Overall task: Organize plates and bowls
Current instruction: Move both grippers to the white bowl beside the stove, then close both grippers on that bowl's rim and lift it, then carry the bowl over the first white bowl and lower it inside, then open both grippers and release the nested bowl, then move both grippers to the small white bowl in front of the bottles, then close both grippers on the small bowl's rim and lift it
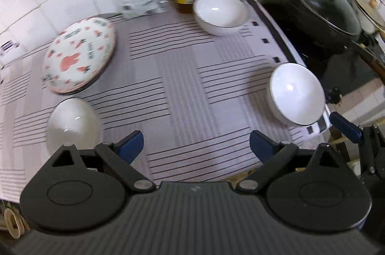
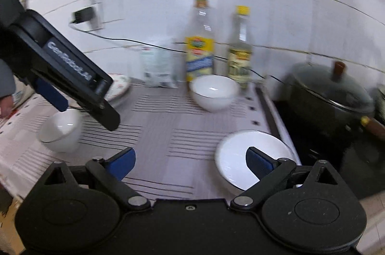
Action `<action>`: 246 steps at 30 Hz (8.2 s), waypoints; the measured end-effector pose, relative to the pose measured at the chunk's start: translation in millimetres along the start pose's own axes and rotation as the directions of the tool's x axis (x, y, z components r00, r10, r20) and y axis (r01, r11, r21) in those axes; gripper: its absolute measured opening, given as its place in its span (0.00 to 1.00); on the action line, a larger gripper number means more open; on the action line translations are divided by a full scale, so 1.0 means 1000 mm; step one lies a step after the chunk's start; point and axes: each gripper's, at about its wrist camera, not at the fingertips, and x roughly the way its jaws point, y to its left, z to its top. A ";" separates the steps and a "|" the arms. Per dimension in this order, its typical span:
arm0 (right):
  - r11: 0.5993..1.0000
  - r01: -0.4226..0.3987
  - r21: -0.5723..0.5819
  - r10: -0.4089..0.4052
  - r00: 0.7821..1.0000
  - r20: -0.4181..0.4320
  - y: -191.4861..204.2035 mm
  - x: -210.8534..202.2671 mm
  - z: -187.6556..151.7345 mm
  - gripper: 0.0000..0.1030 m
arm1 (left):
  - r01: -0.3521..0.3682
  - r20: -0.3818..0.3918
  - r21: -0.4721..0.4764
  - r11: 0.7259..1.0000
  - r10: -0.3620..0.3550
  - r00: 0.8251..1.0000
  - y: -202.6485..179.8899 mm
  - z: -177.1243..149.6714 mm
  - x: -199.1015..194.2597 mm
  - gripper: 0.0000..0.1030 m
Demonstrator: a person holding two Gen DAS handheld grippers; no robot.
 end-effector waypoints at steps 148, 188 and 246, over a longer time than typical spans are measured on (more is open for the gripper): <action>0.767 -0.549 -0.332 0.467 0.833 -0.297 0.201 0.136 0.044 0.99 | -0.274 -0.138 -0.259 0.926 0.245 0.960 0.214 -0.029 0.043 0.46; 0.961 -0.256 0.108 0.253 0.967 0.045 -0.050 0.114 0.086 0.99 | -0.110 0.114 0.029 0.993 0.106 0.988 0.036 0.104 0.026 0.82; 0.991 -0.123 0.054 0.127 0.989 -0.079 -0.057 0.249 0.064 0.99 | 0.000 -0.013 0.033 0.999 0.001 1.000 0.022 0.176 0.199 0.10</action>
